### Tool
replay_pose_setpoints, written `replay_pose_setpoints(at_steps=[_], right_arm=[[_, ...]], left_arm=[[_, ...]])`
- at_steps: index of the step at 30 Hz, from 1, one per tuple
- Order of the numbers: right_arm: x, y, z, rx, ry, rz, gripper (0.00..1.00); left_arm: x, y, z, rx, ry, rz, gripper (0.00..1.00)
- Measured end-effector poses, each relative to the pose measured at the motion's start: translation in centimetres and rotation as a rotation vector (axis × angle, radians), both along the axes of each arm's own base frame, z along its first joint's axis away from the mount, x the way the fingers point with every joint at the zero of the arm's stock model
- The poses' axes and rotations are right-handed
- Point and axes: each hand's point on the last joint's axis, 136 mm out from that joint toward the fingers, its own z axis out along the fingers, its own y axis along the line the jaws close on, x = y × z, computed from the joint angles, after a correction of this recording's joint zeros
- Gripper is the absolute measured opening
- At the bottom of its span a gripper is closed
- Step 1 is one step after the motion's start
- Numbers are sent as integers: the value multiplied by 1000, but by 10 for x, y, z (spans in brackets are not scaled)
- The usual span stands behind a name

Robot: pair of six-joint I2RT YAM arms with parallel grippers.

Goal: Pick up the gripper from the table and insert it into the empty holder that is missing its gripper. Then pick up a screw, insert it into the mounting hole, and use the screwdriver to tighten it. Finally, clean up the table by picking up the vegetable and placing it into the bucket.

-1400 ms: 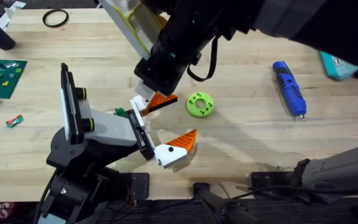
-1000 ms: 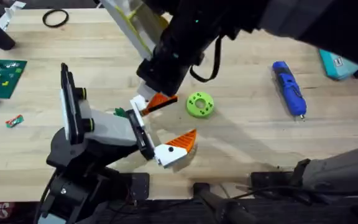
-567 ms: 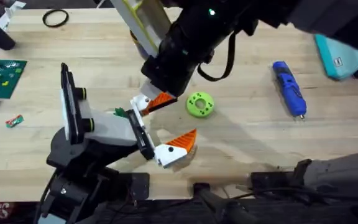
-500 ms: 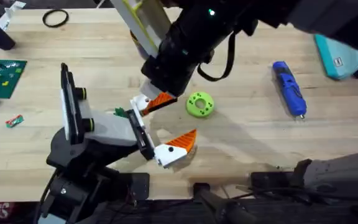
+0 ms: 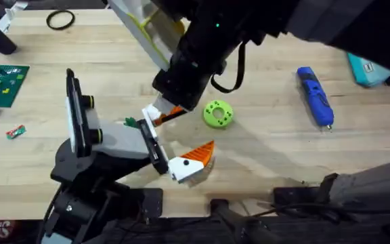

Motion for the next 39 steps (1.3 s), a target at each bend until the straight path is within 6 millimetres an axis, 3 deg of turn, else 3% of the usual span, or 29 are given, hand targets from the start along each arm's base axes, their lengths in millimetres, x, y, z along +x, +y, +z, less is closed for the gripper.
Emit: replay_pose_setpoints(at_steps=[39], right_arm=[[4,16,-8,17,-12,16,7]], left_arm=[[1,1,0,-6,13,8,981]])
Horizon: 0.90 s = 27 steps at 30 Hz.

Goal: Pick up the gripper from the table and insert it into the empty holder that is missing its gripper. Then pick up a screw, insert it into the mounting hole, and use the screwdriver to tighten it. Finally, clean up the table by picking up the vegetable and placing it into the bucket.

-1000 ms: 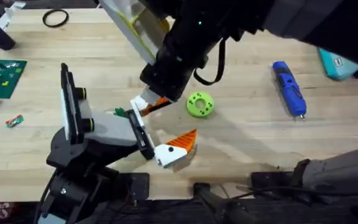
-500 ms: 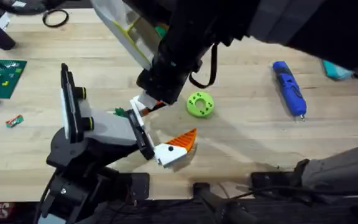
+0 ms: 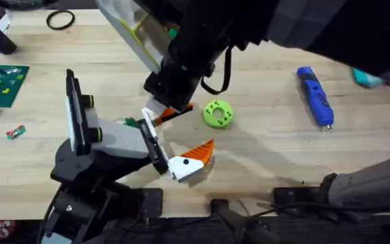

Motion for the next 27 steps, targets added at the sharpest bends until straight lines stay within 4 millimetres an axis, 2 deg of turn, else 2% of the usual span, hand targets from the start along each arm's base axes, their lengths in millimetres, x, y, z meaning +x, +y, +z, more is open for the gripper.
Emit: replay_pose_setpoints(at_steps=[7,27], right_arm=[[-3,-5,-2,-22,15,0,7],[1,6,-9,-7,5,6,7]], left_arm=[[0,0,0,0,0,0,981],[0,0,-1,-8,25,-2,981]])
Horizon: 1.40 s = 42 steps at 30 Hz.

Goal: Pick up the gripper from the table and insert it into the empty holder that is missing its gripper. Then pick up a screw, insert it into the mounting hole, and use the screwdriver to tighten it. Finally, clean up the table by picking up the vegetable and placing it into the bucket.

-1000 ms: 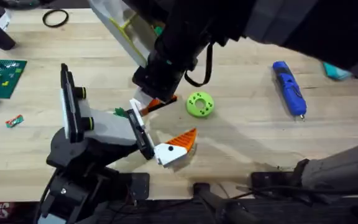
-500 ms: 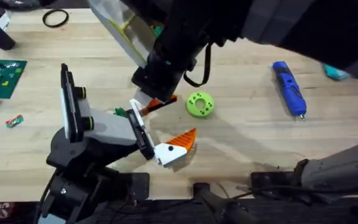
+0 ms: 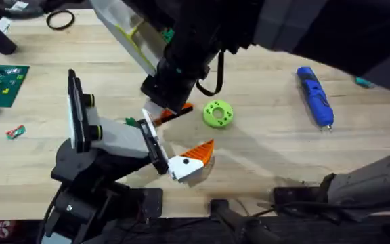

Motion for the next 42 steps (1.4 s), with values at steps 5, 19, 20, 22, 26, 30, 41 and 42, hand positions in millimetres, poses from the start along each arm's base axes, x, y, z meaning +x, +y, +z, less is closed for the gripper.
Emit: replay_pose_setpoints(at_steps=[5,19,20,22,26,30,41,42], right_arm=[[-1,-1,-1,-6,4,0,7],[-4,-6,1,-17,7,10,7],[-5,-6,1,-17,7,11,7],[-5,-6,1,-17,5,13,7],[-5,-6,1,-18,3,14,7],[-5,-6,1,-18,3,15,7],[-9,-4,-1,-34,-28,47,7],[-9,-4,-1,-35,-29,48,7]], left_arm=[[0,0,0,0,0,-1,981],[-1,-1,0,2,-6,-9,981],[-1,-1,0,3,-7,-9,981],[-1,-1,0,3,-7,-9,981],[-1,-1,0,3,-7,-9,981],[-1,-1,0,3,-7,-9,981],[-3,-1,0,1,-3,-17,981],[-3,-1,0,1,-2,-18,981]])
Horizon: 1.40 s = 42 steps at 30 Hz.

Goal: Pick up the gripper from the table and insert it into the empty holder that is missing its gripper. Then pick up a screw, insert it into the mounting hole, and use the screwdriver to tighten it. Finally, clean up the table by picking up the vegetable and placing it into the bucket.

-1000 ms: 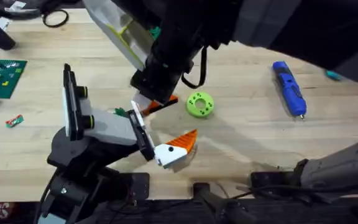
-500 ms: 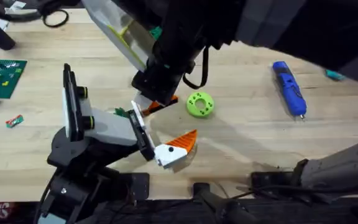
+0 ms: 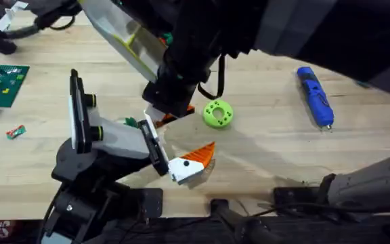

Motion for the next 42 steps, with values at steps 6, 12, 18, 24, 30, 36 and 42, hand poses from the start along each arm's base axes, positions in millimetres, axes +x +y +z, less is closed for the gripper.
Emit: replay_pose_setpoints(at_steps=[6,12,18,24,30,36,42], right_arm=[[-1,-1,0,-5,3,1,7],[-1,-2,0,-7,3,4,7],[-1,-2,0,-7,2,5,7],[-3,-1,0,-8,4,11,79],[-5,-1,0,-8,6,17,132],[-6,-1,0,-9,8,18,179],[-6,-1,0,-8,12,20,324]], left_arm=[[-2,-1,0,-1,2,-10,981],[-2,-1,0,-2,4,-13,981],[-2,-1,0,-2,4,-13,981],[-2,-1,0,-2,4,-13,981],[-2,-1,0,-2,4,-13,981],[-2,-1,0,-2,4,-12,981],[-1,0,0,-2,5,-6,981]])
